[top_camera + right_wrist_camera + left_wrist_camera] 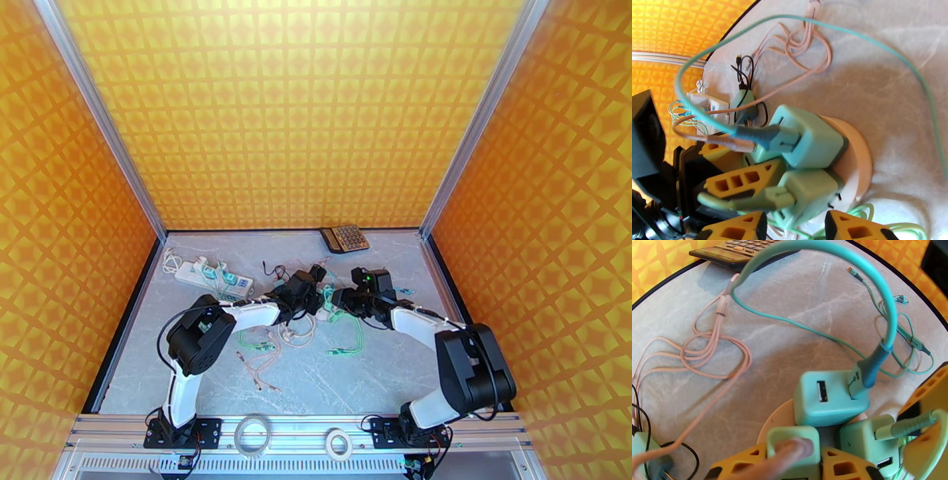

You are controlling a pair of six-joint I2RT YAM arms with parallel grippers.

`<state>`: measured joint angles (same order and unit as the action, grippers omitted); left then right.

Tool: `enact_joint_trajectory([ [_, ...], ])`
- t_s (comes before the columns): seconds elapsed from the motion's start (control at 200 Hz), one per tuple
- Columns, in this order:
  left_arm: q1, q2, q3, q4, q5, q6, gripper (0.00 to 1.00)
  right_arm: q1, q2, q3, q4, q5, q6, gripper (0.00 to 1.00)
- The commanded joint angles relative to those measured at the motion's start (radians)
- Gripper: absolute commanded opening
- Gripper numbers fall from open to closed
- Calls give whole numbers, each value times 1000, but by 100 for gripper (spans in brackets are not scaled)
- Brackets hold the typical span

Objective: Pull the plug off the socket

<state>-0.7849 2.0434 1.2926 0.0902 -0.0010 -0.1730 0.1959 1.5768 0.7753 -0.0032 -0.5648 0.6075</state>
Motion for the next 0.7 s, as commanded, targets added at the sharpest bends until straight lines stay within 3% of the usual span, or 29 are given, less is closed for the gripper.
enact_joint_trajectory([
  [0.0,-23,-27,-19,-73,5,-51,27,-1,38,31,1,-25,11,44],
  [0.18,-31,-33,-16,-93,5,-58,27,0,99,24,-17,-11,18,42],
  [0.495,-37,-67,-13,-112,3,-69,17,-1,95,-50,-77,97,-41,40],
  [0.695,-95,-81,-36,-105,-124,-1,17,0,109,-57,-91,122,-56,39],
])
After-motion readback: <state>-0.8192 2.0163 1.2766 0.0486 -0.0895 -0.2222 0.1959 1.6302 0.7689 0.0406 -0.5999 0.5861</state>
